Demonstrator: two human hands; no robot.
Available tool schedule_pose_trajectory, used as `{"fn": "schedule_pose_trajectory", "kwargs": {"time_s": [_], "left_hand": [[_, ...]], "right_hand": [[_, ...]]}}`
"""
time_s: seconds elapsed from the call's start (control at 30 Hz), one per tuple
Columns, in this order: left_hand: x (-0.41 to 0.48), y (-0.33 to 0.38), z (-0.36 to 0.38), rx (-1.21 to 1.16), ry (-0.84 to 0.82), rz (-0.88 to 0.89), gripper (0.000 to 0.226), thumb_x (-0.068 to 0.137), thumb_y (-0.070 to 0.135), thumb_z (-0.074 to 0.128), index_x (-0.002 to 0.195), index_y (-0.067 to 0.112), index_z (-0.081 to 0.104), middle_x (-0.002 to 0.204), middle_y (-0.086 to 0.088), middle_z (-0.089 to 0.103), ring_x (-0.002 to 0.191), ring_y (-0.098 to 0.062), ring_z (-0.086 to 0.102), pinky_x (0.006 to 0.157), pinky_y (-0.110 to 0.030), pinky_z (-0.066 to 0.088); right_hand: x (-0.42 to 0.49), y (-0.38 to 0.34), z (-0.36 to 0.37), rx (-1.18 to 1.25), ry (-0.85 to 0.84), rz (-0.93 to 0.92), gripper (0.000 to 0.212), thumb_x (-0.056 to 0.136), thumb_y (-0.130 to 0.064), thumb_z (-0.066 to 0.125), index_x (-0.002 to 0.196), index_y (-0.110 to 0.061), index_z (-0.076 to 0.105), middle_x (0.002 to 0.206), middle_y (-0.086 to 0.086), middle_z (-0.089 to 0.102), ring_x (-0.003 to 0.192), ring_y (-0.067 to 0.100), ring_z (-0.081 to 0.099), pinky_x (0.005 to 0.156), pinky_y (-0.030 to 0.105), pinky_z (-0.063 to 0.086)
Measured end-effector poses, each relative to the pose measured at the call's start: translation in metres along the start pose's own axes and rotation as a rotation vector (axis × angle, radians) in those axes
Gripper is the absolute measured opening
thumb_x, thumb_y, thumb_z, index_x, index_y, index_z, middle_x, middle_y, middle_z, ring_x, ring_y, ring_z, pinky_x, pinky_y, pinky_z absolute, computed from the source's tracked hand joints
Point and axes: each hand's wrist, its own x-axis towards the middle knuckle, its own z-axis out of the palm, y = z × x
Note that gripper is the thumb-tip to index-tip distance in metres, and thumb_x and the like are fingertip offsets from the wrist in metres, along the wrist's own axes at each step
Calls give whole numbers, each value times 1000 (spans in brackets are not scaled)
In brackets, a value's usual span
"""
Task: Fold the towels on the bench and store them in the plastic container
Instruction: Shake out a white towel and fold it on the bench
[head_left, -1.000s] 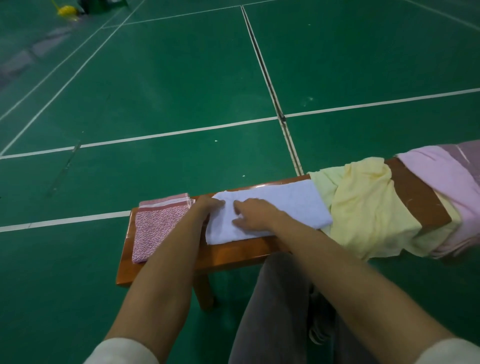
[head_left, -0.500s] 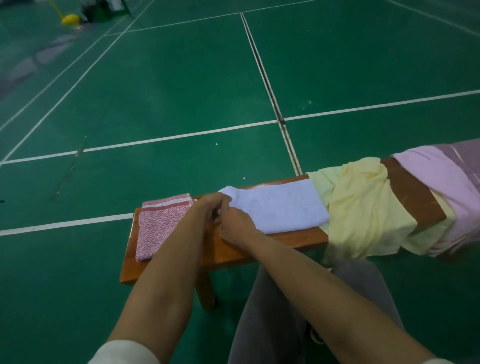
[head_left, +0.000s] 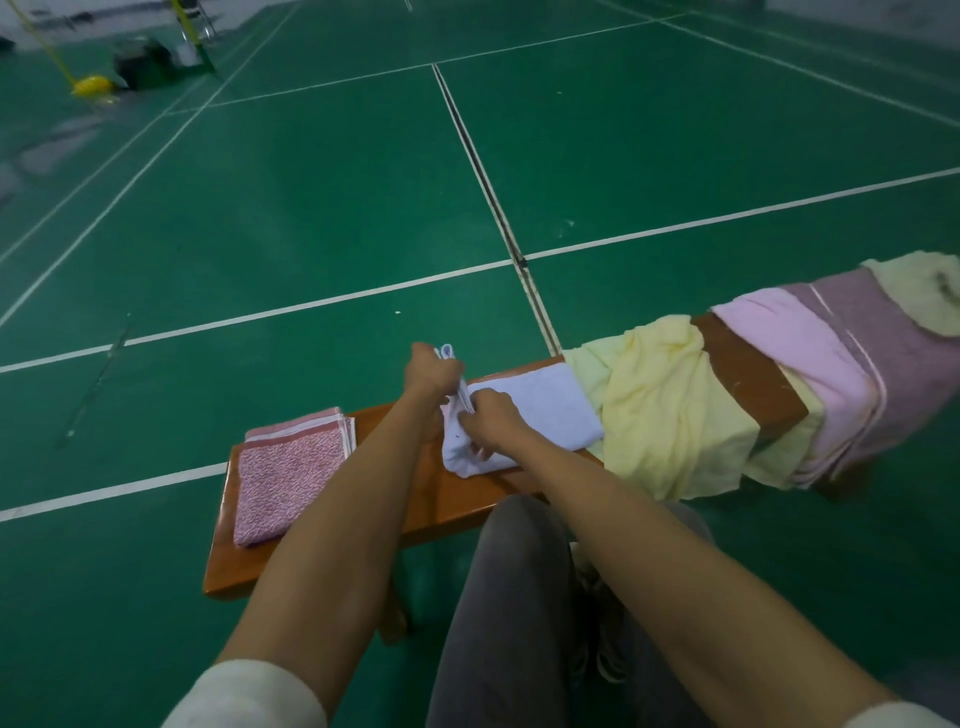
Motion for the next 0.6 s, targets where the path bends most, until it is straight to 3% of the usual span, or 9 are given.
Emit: {"fn": "schedule_pose_trajectory", "kwargs": {"time_s": [0.1, 0.2, 0.3, 0.37, 0.47, 0.53, 0.6], "left_hand": [[1, 4, 8, 25, -20, 49, 54, 95, 6, 59, 143, 15, 38, 123, -18, 58, 91, -35, 70, 61, -39, 61], [-7, 11, 20, 124, -18, 85, 51, 92, 8, 58, 140, 12, 42, 123, -17, 59, 96, -36, 69, 79, -47, 62], [-13, 9, 32, 333, -39, 60, 39, 89, 27, 60, 121, 4, 57, 115, -18, 64, 102, -37, 65, 85, -44, 59], [-20, 9, 40, 287, -125, -24, 38, 90, 39, 61, 102, 4, 65, 109, -20, 69, 91, -34, 68, 76, -38, 60], [-28, 18, 51, 74, -266, -180, 47, 87, 54, 68, 98, 8, 63, 102, -14, 66, 89, -29, 65, 68, -35, 53], [-23, 19, 54, 81, -315, -227, 41, 89, 47, 71, 100, 9, 59, 103, -13, 64, 94, -29, 64, 71, -38, 53], [-17, 20, 51, 75, -250, -218, 26, 88, 26, 73, 96, 5, 61, 95, -15, 67, 77, -26, 65, 64, -36, 55]], "right_hand": [[-6, 12, -17, 9, -14, 70, 22, 91, -10, 56, 107, 2, 66, 82, 13, 71, 58, 22, 67, 47, 27, 53], [-3, 23, -31, 50, 3, 86, 27, 94, -7, 54, 117, 3, 65, 89, 14, 70, 67, 24, 69, 56, 32, 59], [1, 29, -41, -5, 0, 100, 38, 103, -18, 52, 140, -6, 53, 128, 18, 64, 107, 34, 66, 89, 37, 57], [0, 29, -45, -39, -61, 80, 46, 104, -20, 55, 148, -16, 44, 139, 15, 57, 114, 34, 63, 85, 35, 53], [1, 32, -46, -57, -87, 48, 41, 101, -15, 60, 141, -15, 53, 122, 18, 66, 81, 27, 69, 62, 29, 56], [0, 33, -44, -181, -125, -1, 42, 101, -16, 61, 142, -15, 53, 124, 14, 66, 92, 28, 70, 72, 29, 56], [-5, 36, -43, -227, -77, -108, 39, 98, -11, 57, 136, -14, 59, 121, 12, 66, 106, 31, 66, 85, 34, 55]]}}
